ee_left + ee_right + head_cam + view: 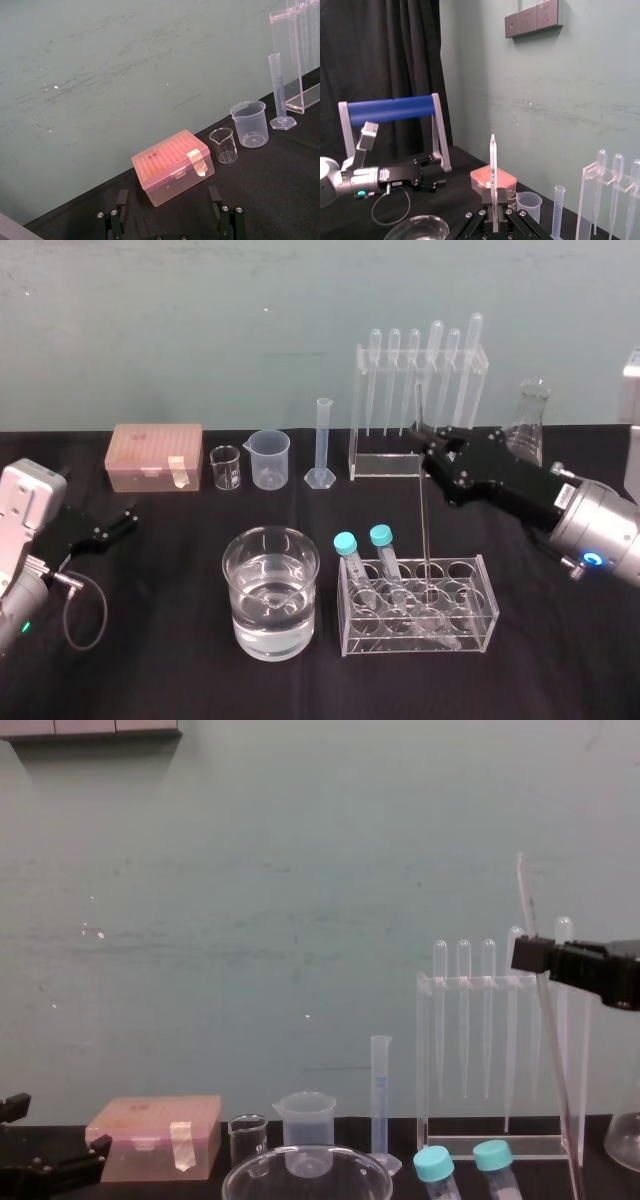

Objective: Hold the thermometer with one hand and immerse one end into the beaker, then reinsert it into the test tube rack.

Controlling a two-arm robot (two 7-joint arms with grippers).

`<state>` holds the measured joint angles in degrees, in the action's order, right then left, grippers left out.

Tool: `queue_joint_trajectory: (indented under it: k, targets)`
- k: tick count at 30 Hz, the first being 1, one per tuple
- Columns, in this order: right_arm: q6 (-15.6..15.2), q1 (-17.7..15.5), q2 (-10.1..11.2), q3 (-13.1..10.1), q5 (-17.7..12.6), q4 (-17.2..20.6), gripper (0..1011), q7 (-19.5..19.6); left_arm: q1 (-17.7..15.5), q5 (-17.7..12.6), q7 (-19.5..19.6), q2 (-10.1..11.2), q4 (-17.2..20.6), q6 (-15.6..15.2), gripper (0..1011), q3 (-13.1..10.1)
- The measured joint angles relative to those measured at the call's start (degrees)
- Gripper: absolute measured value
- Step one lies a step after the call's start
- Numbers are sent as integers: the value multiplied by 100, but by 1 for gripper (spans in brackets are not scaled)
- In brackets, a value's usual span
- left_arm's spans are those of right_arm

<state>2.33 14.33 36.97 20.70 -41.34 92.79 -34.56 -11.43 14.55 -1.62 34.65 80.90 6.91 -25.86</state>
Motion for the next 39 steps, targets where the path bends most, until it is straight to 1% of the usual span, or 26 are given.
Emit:
queue_joint_trajectory:
  k: [9, 20, 23, 24, 25, 26, 27, 28, 29, 30, 31, 33, 34, 35, 36, 37, 38, 39]
  targets:
    - [35, 5, -9, 35, 167, -29, 56, -27, 0, 0, 0, 0, 0, 0, 1008, 0]
    - [29, 3, -7, 32, 161, -30, 56, -27, 0, 0, 0, 0, 0, 0, 1008, 0]
    - [15, 1, -5, 33, 160, -31, 93, -28, 0, 0, 0, 0, 0, 0, 1008, 0]
    - [15, 1, -4, 33, 160, -31, 152, -28, 0, 0, 0, 0, 0, 0, 1008, 0]
    - [15, 1, -4, 33, 159, -31, 169, -28, 0, 0, 0, 0, 0, 0, 1008, 0]
    - [15, 1, -4, 33, 158, -31, 208, -28, 0, 0, 0, 0, 0, 0, 1008, 0]
    - [15, 1, -3, 33, 157, -31, 208, -28, 0, 0, 0, 0, 0, 0, 1008, 0]
    - [15, 1, -3, 33, 157, -31, 267, -28, 0, 0, 0, 0, 0, 0, 1008, 0]
    - [15, 1, -2, 32, 156, -31, 305, -28, 0, 0, 0, 0, 0, 0, 1008, 0]
    - [15, 1, -2, 32, 155, -31, 305, -28, 0, 0, 0, 0, 0, 0, 1008, 0]
    - [15, 1, -1, 32, 153, -31, 362, -28, -1, 0, 0, 0, 0, 0, 1008, 0]
    - [15, 2, 0, 32, 150, -30, 406, -28, 0, 0, 0, 0, 0, 0, 1008, 0]
    - [15, 2, 0, 32, 149, -30, 466, -28, 0, 0, 0, 0, 0, 0, 1008, 0]
    - [15, 3, 0, 32, 149, -30, 477, -28, 0, 0, 0, 0, 0, 0, 1008, 0]
    - [15, 3, 0, 32, 147, -29, 528, -28, 0, 0, 0, 0, 0, 0, 1008, 0]
    - [15, 3, 0, 32, 147, -29, 528, -28, -1, 0, 0, 0, 0, 0, 1008, 0]
    - [15, 3, 0, 32, 146, -28, 591, -28, -1, 0, 0, 0, 0, 0, 1008, 0]
    - [15, 3, 0, 32, 145, -28, 611, -28, 0, 0, 0, 0, 0, 0, 1008, 0]
